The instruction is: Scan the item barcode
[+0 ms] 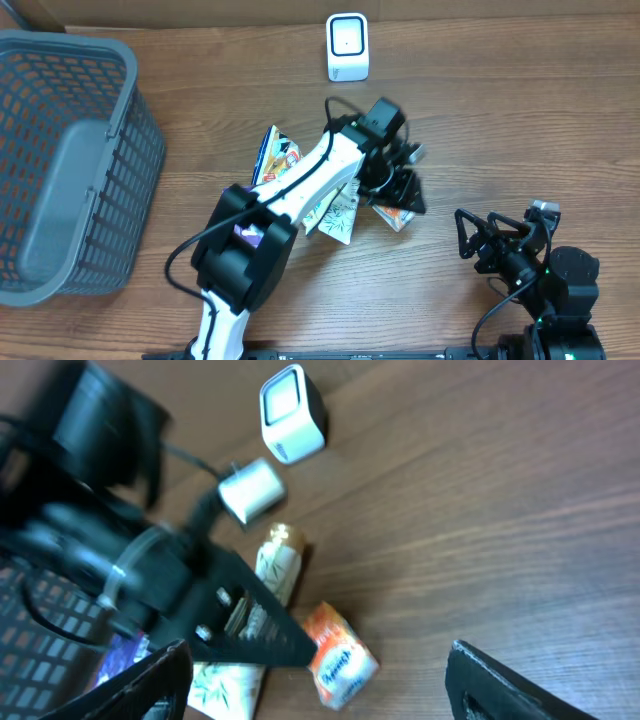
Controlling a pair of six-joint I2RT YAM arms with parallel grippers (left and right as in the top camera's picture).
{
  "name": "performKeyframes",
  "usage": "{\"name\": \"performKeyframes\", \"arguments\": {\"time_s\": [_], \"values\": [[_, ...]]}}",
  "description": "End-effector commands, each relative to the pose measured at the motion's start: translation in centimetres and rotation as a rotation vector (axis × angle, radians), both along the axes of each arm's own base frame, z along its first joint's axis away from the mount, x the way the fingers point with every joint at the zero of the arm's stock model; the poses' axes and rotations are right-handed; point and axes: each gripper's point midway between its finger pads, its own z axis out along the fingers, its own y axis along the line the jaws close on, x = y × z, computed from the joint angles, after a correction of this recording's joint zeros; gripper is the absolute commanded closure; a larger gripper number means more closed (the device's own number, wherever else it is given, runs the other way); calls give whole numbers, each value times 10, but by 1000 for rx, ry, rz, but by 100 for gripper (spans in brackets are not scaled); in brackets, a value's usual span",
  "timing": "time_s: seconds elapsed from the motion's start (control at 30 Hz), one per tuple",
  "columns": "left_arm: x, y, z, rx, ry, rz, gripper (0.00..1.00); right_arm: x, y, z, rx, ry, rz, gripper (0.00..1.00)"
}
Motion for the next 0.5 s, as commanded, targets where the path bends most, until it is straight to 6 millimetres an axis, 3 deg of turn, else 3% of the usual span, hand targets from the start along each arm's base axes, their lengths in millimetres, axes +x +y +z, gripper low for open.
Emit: {"name": "performKeyframes", "arguments": {"time_s": [0.0,0.03,0.07,0.1,0.13,0.27,0.3,0.33,0.37,0.4,0.47], "values": [[28,-5,68,-36,-218,11,41,0,4,20,11,-47,23,35],[35,-1,72,-5,-250,34,44,0,4,19,11,-43,23,54],[39,4,73,26,-270,57,63,-1,4,18,10,-35,22,69],[43,10,72,61,-280,80,90,-2,4,16,10,-28,22,91],[45,17,68,94,-281,94,96,-2,4,14,11,-21,23,96],[49,34,56,197,-308,100,96,-6,14,17,34,-24,79,96],[54,38,60,204,-336,99,96,-10,21,18,51,-21,121,85],[61,43,68,200,-364,107,88,-14,27,17,68,-10,159,49],[67,47,78,192,-383,126,71,-19,32,14,83,9,190,9],[72,50,90,179,-404,144,55,-23,36,11,97,30,216,0],[82,59,115,152,-442,180,33,-30,42,6,119,66,254,0]]}}
